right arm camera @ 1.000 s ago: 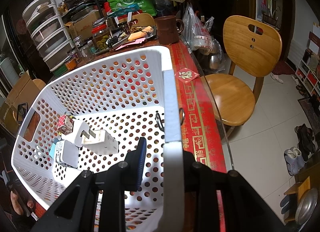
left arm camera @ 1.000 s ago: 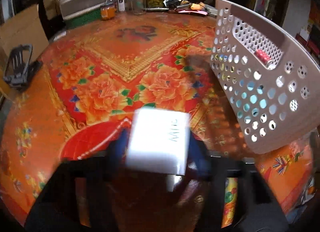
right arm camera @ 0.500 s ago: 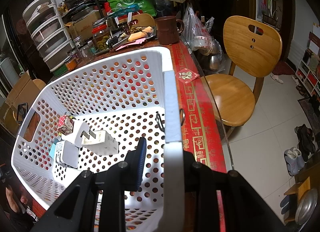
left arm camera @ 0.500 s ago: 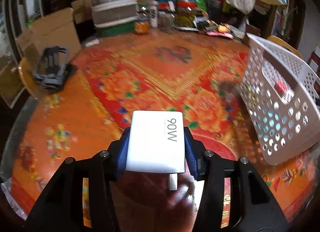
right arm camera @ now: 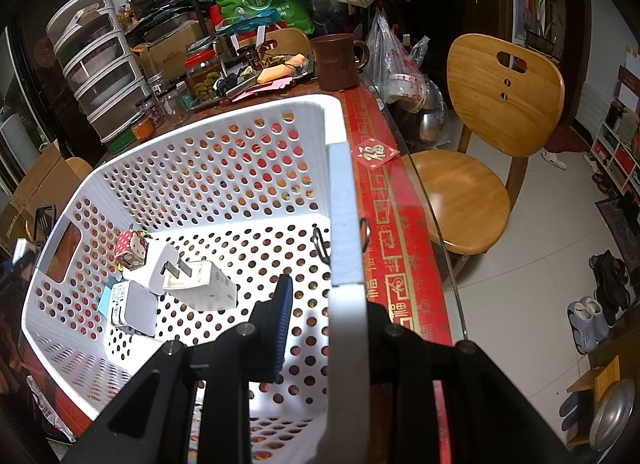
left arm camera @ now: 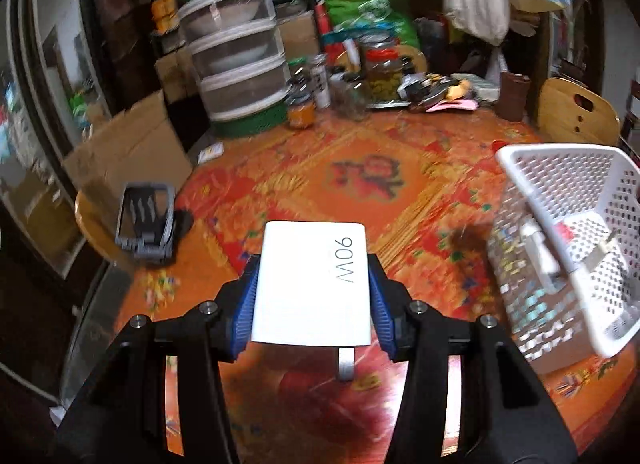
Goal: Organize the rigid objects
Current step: 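Carry the large white laptop charger into the basket with the left tool and release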
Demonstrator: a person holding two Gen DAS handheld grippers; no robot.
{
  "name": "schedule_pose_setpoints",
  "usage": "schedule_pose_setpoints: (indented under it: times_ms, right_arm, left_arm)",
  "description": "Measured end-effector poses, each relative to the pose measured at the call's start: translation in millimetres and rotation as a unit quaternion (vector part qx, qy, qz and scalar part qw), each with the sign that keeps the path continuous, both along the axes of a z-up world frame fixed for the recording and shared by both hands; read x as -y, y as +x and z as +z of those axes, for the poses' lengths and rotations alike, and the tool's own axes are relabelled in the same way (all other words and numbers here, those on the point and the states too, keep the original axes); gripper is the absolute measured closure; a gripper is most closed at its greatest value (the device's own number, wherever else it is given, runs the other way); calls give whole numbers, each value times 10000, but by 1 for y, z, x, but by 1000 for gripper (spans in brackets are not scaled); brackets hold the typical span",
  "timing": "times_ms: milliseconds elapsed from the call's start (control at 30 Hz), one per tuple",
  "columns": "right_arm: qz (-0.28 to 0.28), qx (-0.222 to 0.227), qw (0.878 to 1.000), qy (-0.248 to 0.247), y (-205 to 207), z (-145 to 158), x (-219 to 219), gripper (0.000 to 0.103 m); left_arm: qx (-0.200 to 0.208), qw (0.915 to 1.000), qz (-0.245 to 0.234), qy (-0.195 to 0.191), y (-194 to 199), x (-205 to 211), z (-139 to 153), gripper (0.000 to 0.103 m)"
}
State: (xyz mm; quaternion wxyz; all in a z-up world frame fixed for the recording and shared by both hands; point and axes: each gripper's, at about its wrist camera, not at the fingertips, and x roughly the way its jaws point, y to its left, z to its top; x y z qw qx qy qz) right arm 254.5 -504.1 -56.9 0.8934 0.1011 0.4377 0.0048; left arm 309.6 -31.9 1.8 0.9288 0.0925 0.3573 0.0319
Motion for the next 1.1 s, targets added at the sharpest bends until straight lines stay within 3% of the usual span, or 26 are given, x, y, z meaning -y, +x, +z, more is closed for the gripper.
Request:
schedule_pose_setpoints:
  times_ms: [233, 467, 800, 1100]
  right_arm:
    - [1, 9, 10000, 5, 0, 0, -1, 77]
    - [2, 5, 10000, 1, 0, 0, -1, 76]
    - [-4, 5, 10000, 6, 0, 0, -1, 76]
    - [-1, 9, 10000, 5, -1, 0, -1, 76]
  left_arm:
    - [196, 9981, -491, 305, 9, 61, 31, 56]
    - [94, 9939, -1041, 360, 15, 117, 40, 56]
    - [-375, 9805, -1874, 466, 19, 212, 18, 56]
    - [-641, 9715, -2197, 616, 14, 253, -7, 56]
